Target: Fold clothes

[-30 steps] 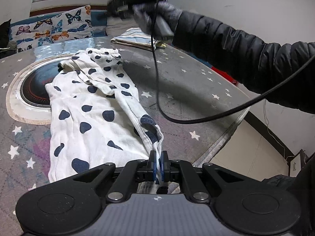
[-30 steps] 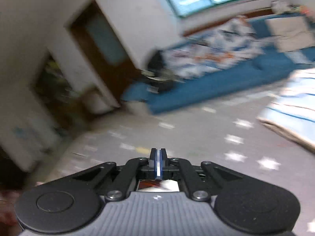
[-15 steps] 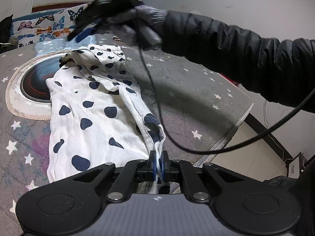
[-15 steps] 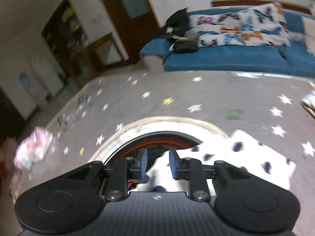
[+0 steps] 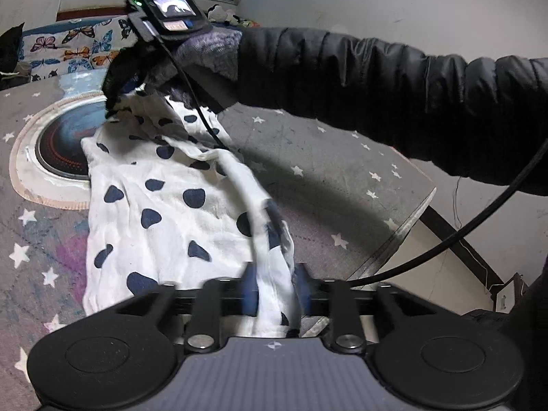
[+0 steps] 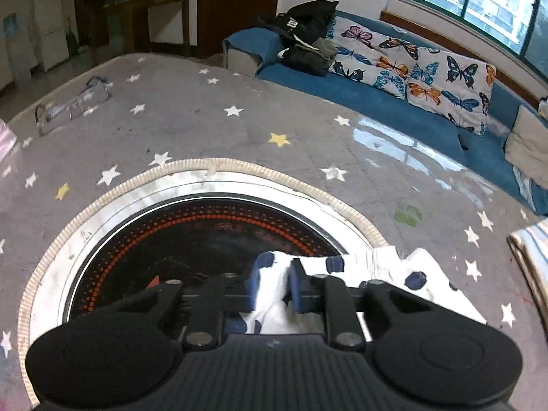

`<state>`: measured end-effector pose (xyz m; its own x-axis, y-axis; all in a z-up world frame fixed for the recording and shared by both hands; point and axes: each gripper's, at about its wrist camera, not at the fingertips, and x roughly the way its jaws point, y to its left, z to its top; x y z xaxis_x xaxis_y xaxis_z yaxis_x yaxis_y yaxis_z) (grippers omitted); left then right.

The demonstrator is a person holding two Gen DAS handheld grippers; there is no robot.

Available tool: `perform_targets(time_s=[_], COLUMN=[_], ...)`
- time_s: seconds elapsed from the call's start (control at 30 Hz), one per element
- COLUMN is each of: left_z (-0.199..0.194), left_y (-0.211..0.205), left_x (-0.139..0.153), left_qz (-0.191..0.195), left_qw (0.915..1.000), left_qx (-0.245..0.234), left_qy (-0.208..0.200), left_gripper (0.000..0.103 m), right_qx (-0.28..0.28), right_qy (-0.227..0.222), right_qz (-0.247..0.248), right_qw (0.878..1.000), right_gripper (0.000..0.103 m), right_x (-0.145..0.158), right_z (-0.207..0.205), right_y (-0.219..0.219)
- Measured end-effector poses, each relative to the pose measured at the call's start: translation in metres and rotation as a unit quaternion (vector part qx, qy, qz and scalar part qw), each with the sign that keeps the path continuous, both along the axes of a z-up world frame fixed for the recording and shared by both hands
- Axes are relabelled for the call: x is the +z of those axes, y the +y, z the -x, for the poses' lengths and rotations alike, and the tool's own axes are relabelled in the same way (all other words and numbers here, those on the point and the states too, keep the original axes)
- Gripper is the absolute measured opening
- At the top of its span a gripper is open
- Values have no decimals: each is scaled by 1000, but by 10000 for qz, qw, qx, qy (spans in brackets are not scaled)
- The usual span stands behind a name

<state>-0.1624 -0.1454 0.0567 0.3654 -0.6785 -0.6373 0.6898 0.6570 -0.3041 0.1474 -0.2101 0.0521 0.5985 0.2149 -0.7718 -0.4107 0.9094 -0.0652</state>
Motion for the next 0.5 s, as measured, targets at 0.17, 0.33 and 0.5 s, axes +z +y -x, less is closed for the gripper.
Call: perform_targets(time_s=[0.17, 0.33, 0.5], left_z=[6, 3, -8], left_y=[12, 22, 19], left_x=[13, 25, 35], left_qz=[50, 81, 125], left_qw=[9996, 9985, 9963], left_qx=[52, 223, 348], left_qy=[-257, -487, -777], left_gripper=[61, 87, 103], right_qx=[-265, -673, -1242], right_qy=[-152, -293, -292], right_qz=[-853, -1641, -1987], right_qw=[9959, 9837, 9717], right_gripper=[10, 10, 11], right_x=[19, 37, 35], right_z=[3, 6, 10], right_y=[-39, -90, -146])
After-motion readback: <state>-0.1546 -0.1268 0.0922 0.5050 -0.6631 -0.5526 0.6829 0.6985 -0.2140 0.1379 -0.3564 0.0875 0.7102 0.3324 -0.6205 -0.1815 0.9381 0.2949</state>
